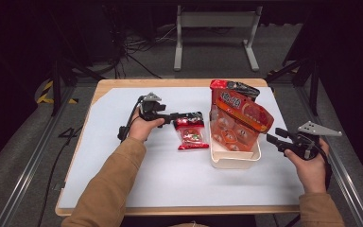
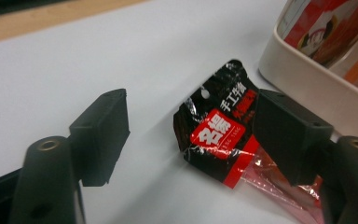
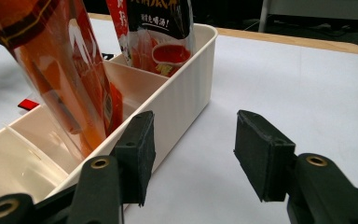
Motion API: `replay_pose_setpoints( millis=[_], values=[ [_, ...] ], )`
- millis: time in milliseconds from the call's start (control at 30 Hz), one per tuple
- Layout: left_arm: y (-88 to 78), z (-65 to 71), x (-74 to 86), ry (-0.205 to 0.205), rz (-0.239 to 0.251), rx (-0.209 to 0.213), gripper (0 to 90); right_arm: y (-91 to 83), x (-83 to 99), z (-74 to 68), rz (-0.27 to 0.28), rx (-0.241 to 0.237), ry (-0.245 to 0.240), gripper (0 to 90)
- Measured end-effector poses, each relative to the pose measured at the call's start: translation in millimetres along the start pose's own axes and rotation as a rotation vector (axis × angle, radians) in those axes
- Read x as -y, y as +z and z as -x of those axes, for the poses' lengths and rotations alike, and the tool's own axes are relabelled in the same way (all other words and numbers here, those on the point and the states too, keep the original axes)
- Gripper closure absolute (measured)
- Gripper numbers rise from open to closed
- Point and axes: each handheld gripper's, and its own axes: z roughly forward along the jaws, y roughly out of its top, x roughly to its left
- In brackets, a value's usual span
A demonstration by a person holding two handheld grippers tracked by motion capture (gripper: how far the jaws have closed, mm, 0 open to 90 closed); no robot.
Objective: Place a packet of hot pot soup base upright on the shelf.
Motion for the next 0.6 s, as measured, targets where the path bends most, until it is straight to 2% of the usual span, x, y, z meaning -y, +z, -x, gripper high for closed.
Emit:
replay_pose_setpoints(
  millis=[133,600],
  values=[
    [6.8,3.6,-4.2,0.003,-0.019,0.024,25.6,0.9,0.0,-0.6,-0.002,-0.004,-0.002,47.7],
    [29.2,3.1,-3.9,-0.009,-0.087,0.015,28.6,5.8,0.3,-1.1,-0.01,-0.017,-0.001,46.8]
  ],
)
